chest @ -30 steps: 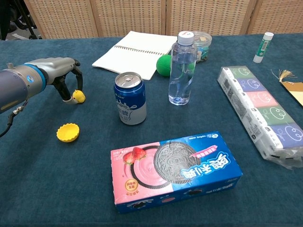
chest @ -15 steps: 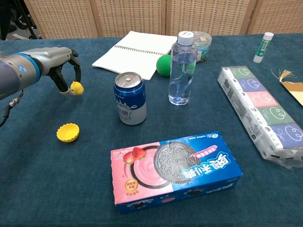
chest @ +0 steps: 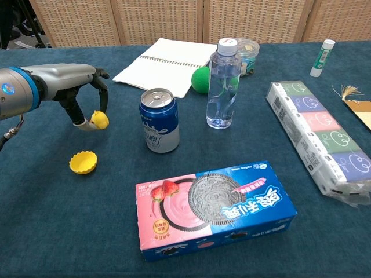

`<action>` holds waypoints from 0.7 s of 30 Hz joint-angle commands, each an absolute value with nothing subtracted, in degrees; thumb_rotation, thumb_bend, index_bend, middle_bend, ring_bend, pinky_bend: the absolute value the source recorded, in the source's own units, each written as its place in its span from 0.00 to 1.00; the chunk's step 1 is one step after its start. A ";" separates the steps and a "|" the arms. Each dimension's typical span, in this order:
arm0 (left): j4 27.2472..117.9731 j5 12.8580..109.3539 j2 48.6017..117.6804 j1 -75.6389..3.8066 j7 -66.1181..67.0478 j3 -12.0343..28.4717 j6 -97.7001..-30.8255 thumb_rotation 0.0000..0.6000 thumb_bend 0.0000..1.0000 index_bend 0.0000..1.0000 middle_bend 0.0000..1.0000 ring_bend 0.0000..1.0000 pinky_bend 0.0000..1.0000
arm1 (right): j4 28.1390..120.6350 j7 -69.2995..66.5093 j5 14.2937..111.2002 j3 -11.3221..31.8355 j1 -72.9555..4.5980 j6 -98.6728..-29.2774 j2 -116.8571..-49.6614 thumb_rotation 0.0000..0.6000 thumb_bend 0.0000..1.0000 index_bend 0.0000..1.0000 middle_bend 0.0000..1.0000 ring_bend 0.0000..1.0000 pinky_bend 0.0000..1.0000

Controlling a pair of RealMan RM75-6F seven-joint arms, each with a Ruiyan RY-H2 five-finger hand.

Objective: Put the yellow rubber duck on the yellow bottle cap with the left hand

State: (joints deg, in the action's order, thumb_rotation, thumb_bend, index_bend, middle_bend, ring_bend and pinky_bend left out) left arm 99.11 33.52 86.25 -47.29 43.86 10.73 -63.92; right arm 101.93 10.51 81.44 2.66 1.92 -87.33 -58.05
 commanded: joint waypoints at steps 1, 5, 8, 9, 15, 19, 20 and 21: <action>101.33 31.90 84.62 -47.86 45.35 9.84 -63.55 1.00 0.26 0.55 0.00 0.00 0.00 | 101.96 10.59 81.45 2.66 1.92 -87.33 -58.05 1.00 0.00 0.12 0.00 0.00 0.00; 103.24 28.96 82.86 -48.94 46.45 9.27 -62.14 1.00 0.26 0.56 0.00 0.00 0.00 | 102.07 10.75 81.61 2.58 1.98 -87.43 -58.04 1.00 0.00 0.12 0.00 0.00 0.00; 104.04 28.02 82.22 -49.60 46.90 8.78 -62.03 1.00 0.26 0.56 0.00 0.00 0.00 | 102.12 10.82 81.78 2.54 2.07 -87.64 -58.03 1.00 0.00 0.12 0.00 0.00 0.00; 104.25 27.96 82.14 -49.70 46.80 8.66 -62.05 1.00 0.26 0.56 0.00 0.00 0.00 | 102.13 10.85 81.85 2.50 2.09 -87.66 -58.02 1.00 0.00 0.12 0.00 0.00 0.00; 105.74 27.30 81.53 -50.57 46.33 7.86 -61.51 1.00 0.26 0.56 0.00 0.00 0.00 | 102.24 11.04 81.87 2.43 2.09 -87.54 -57.97 1.00 0.00 0.12 0.00 0.00 0.00; 106.72 26.55 81.02 -51.27 46.44 7.26 -61.37 1.00 0.26 0.56 0.00 0.00 0.00 | 102.39 11.05 81.74 2.38 2.18 -87.52 -57.85 1.00 0.00 0.12 0.00 0.00 0.00; 106.89 26.46 80.96 -51.40 46.44 7.11 -61.42 1.00 0.26 0.56 0.00 0.00 0.00 | 102.46 11.06 81.71 2.38 2.19 -87.50 -57.80 1.00 0.00 0.12 0.00 0.00 0.00; 107.05 26.38 80.89 -51.52 46.45 6.93 -61.45 1.00 0.26 0.56 0.00 0.00 0.00 | 102.50 11.06 81.71 2.37 2.20 -87.51 -57.77 1.00 0.00 0.12 0.00 0.00 0.00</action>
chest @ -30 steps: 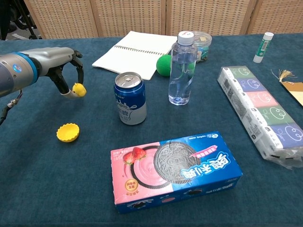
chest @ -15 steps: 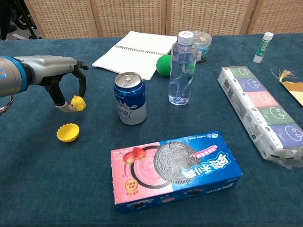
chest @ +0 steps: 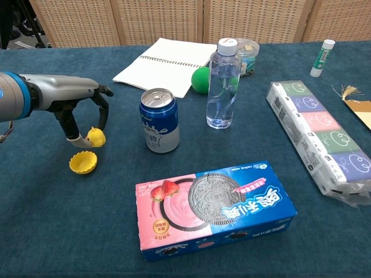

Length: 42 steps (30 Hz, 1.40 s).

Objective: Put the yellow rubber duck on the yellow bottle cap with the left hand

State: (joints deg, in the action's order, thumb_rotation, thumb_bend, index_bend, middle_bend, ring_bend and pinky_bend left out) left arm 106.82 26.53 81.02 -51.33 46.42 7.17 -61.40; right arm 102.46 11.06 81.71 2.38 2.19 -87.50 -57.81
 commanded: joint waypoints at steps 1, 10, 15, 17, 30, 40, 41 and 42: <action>107.28 26.23 80.78 -51.67 46.43 6.73 -61.49 1.00 0.26 0.56 0.00 0.00 0.00 | 102.53 11.07 81.73 2.38 2.22 -87.55 -57.75 1.00 0.00 0.12 0.00 0.00 0.00; 109.48 24.87 79.43 -53.09 46.67 5.36 -61.31 1.00 0.26 0.56 0.00 0.00 0.00 | 102.68 11.18 82.12 2.23 2.38 -87.81 -57.68 1.00 0.00 0.12 0.00 0.00 0.00; 110.66 22.41 78.45 -54.52 47.36 4.83 -60.55 1.00 0.26 0.56 0.00 0.00 0.00 | 102.65 11.24 82.33 2.19 2.43 -87.94 -57.71 1.00 0.00 0.12 0.00 0.00 0.00; 110.92 21.56 78.14 -55.01 47.60 4.54 -60.35 1.00 0.26 0.56 0.00 0.00 0.00 | 102.66 11.22 82.29 2.22 2.45 -87.98 -57.70 1.00 0.00 0.12 0.00 0.00 0.00; 112.33 17.48 76.84 -58.14 49.91 2.36 -61.53 1.00 0.26 0.56 0.00 0.00 0.00 | 102.60 11.09 82.48 2.24 2.52 -88.11 -57.68 1.00 0.00 0.12 0.00 0.00 0.00; 111.95 16.26 77.37 -59.45 49.92 1.43 -62.18 1.00 0.24 0.56 0.00 0.00 0.00 | 102.49 10.75 82.64 2.30 2.64 -88.37 -57.63 1.00 0.00 0.12 0.00 0.00 0.00; 111.83 16.36 77.47 -59.44 49.71 1.43 -62.21 1.00 0.24 0.55 0.00 0.00 0.00 | 102.48 10.72 82.65 2.30 2.65 -88.38 -57.62 1.00 0.00 0.12 0.00 0.00 0.00; 111.72 16.47 77.57 -59.44 49.54 1.39 -62.22 1.00 0.23 0.55 0.00 0.00 0.00 | 102.47 10.68 82.65 2.30 2.65 -88.37 -57.62 1.00 0.00 0.12 0.00 0.00 0.00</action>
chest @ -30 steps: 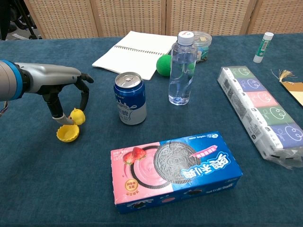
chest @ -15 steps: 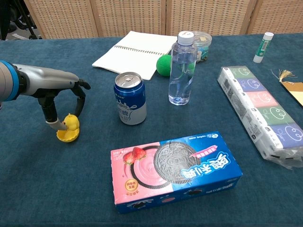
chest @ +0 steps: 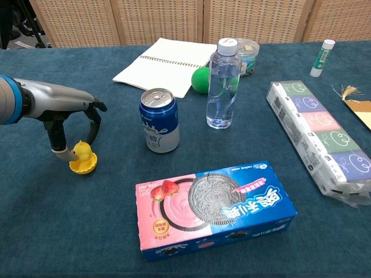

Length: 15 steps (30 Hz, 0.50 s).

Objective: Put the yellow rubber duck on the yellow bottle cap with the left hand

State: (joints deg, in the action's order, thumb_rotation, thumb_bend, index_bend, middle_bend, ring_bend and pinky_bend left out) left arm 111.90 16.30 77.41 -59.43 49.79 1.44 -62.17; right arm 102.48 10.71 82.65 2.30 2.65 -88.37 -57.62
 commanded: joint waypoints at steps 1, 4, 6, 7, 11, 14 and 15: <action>111.63 16.51 77.62 -59.45 49.44 1.33 -62.25 1.00 0.23 0.55 0.00 0.00 0.00 | 102.46 10.67 82.65 2.30 2.66 -88.37 -57.61 1.00 0.00 0.12 0.00 0.00 0.00; 111.41 16.31 77.75 -59.59 49.19 1.12 -62.03 1.00 0.20 0.53 0.00 0.00 0.00 | 102.41 10.61 82.54 2.39 2.69 -88.45 -57.65 1.00 0.00 0.12 0.00 0.00 0.00; 111.35 16.22 77.72 -59.71 49.08 0.97 -61.86 1.00 0.19 0.51 0.00 0.00 0.00 | 102.39 10.52 82.54 2.44 2.71 -88.54 -57.64 1.00 0.00 0.12 0.00 0.00 0.00; 111.31 16.27 77.72 -59.75 49.04 0.91 -61.90 1.00 0.18 0.51 0.00 0.00 0.00 | 102.39 10.53 82.54 2.44 2.71 -88.53 -57.65 1.00 0.00 0.12 0.00 0.00 0.00; 111.42 16.15 77.55 -59.92 48.91 0.67 -61.75 1.00 0.18 0.44 0.00 0.00 0.00 | 102.41 10.63 82.53 2.43 2.69 -88.46 -57.67 1.00 0.00 0.12 0.00 0.00 0.00; 111.43 16.08 77.37 -60.08 48.78 0.59 -61.83 1.00 0.18 0.40 0.00 0.00 0.00 | 102.41 10.68 82.56 2.42 2.68 -88.44 -57.69 1.00 0.00 0.12 0.00 0.00 0.00; 111.43 16.28 77.28 -60.00 48.42 0.73 -61.94 1.00 0.18 0.40 0.00 0.00 0.00 | 102.41 10.68 82.53 2.43 2.69 -88.43 -57.69 1.00 0.00 0.12 0.00 0.00 0.00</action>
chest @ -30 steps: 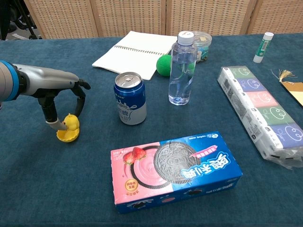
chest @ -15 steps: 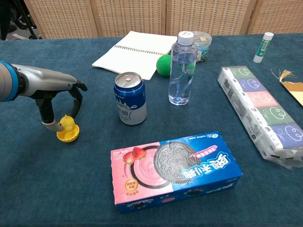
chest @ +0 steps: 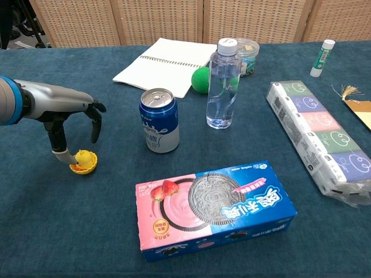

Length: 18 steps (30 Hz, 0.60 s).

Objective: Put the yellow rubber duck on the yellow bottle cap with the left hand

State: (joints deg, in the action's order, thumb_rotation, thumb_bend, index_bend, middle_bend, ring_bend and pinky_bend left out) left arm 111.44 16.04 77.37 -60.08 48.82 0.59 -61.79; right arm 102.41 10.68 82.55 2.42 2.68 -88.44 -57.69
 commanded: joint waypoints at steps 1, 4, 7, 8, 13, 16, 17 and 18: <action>111.50 16.57 77.16 -59.85 47.84 0.97 -61.95 1.00 0.18 0.39 0.00 0.00 0.00 | 102.40 10.66 82.53 2.44 2.68 -88.43 -57.69 1.00 0.00 0.12 0.00 0.00 0.00; 111.74 18.43 76.50 -59.07 45.43 1.99 -62.10 1.00 0.18 0.38 0.00 0.00 0.00 | 102.40 10.56 82.59 2.42 2.71 -88.47 -57.66 1.00 0.00 0.12 0.00 0.00 0.00; 112.69 25.45 74.35 -55.99 38.29 5.06 -64.89 1.00 0.18 0.32 0.00 0.00 0.00 | 102.34 10.40 82.62 2.43 2.70 -88.43 -57.61 1.00 0.00 0.12 0.00 0.00 0.00; 112.99 30.00 73.66 -54.00 34.99 5.51 -66.54 1.00 0.18 0.29 0.00 0.00 0.00 | 102.29 10.33 82.58 2.47 2.68 -88.40 -57.61 1.00 0.00 0.12 0.00 0.00 0.00; 112.37 49.76 71.89 -44.88 23.08 3.74 -75.30 1.00 0.18 0.19 0.00 0.00 0.00 | 102.18 10.29 82.21 2.60 2.31 -87.70 -57.70 1.00 0.00 0.12 0.00 0.00 0.00; 109.77 59.09 71.40 -38.89 17.97 0.67 -81.57 1.00 0.18 0.16 0.00 0.00 0.00 | 102.19 10.47 81.83 2.70 2.13 -87.33 -57.79 1.00 0.00 0.12 0.00 0.00 0.00; 108.91 60.96 71.40 -37.41 16.75 -0.13 -82.81 1.00 0.18 0.15 0.00 0.00 0.00 | 102.20 10.54 81.72 2.74 2.08 -87.25 -57.82 1.00 0.00 0.12 0.00 0.00 0.00; 107.66 62.76 71.25 -35.34 15.23 -1.23 -84.33 1.00 0.18 0.15 0.00 0.00 0.00 | 102.20 10.66 81.60 2.78 1.99 -87.10 -57.88 1.00 0.00 0.12 0.00 0.00 0.00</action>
